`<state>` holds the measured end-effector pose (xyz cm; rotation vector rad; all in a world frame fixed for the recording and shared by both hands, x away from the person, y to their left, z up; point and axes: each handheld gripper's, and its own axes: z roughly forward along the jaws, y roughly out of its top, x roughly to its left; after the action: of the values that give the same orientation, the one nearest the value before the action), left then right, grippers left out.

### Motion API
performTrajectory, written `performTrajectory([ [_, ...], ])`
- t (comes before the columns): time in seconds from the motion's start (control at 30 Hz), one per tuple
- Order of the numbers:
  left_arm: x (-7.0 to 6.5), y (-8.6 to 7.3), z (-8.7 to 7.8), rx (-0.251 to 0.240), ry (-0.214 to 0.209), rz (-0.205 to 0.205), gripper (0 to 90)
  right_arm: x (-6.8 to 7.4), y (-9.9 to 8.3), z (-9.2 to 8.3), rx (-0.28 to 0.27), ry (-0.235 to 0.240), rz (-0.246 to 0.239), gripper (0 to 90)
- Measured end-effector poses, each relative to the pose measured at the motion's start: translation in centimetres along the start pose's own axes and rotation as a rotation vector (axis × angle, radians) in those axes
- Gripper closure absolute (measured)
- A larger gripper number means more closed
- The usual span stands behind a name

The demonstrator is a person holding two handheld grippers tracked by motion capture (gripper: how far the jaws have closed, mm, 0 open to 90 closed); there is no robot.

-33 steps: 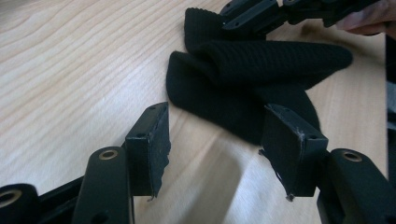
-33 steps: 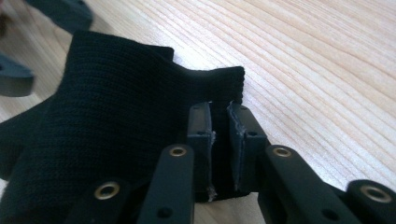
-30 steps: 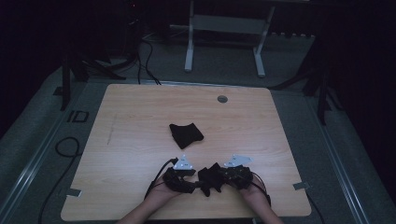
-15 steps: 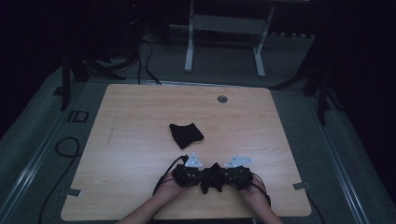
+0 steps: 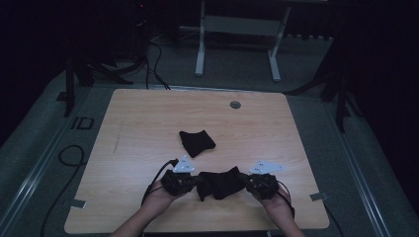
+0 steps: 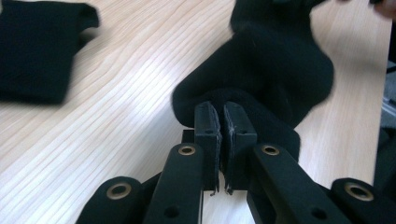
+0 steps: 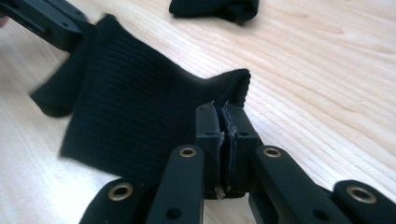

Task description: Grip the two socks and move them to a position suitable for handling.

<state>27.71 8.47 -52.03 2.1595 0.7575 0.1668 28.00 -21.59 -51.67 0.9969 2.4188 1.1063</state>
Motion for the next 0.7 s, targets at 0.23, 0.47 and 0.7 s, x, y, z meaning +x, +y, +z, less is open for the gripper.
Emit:
performTrajectory([
  [0.23,0.3,-1.0,-3.1,0.014,0.028,-0.022,86.2,-1.0,-0.1,-2.5,-0.028,-0.015,0.037,85.6],
  [0.47,0.6,-2.0,-3.1,0.044,-0.02,0.074,85.5,-1.0,-1.2,-2.3,-0.006,0.017,0.061,85.7],
  [0.7,0.3,-2.4,0.1,0.104,-0.056,0.052,81.9,-2.1,-2.8,-0.6,0.052,0.009,0.096,85.7],
])
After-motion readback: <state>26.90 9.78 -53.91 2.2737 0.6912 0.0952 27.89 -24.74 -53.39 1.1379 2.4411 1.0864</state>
